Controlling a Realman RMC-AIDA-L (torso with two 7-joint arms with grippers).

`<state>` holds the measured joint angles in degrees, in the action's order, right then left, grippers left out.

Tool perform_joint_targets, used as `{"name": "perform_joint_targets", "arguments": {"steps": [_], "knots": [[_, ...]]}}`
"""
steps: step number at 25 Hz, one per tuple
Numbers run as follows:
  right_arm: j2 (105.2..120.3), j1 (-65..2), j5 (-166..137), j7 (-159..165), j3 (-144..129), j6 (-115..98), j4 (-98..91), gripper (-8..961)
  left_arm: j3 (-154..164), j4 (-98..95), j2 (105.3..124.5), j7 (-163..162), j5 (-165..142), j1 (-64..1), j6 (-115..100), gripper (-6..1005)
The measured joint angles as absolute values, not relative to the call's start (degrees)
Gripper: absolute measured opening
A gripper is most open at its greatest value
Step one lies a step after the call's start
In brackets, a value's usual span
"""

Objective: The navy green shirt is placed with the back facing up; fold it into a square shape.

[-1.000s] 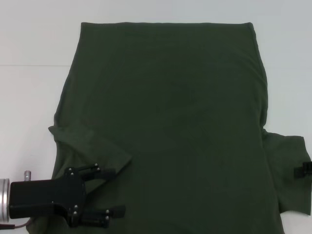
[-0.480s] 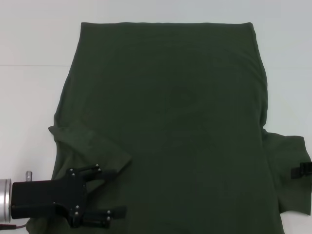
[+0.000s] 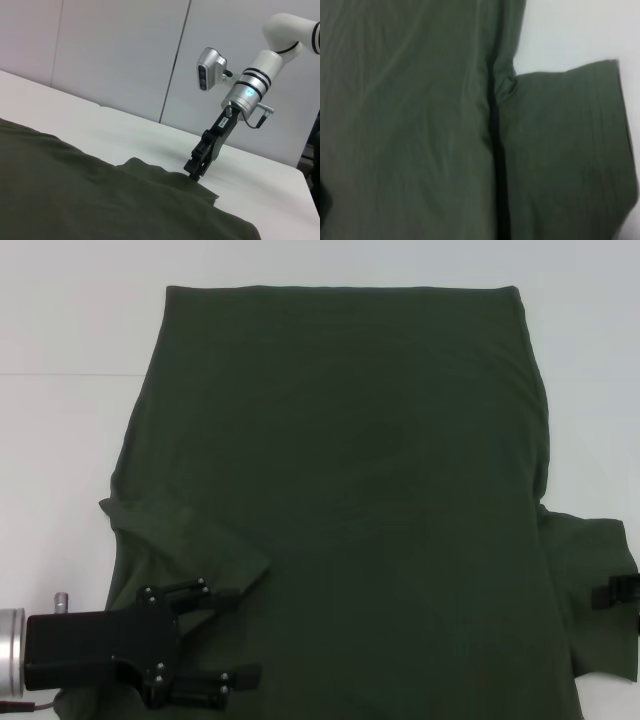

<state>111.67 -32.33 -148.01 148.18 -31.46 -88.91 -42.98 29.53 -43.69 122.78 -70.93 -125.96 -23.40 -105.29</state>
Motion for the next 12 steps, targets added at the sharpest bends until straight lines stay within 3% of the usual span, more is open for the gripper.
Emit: {"name": "perform_joint_targets", "arguments": {"steps": [12], "knots": [[112.03,-32.56,-147.57,148.18,-31.83,-89.26,-42.97,839,29.53,-43.68,122.88,-70.93,-126.05,-23.38,-105.18,918]]}}
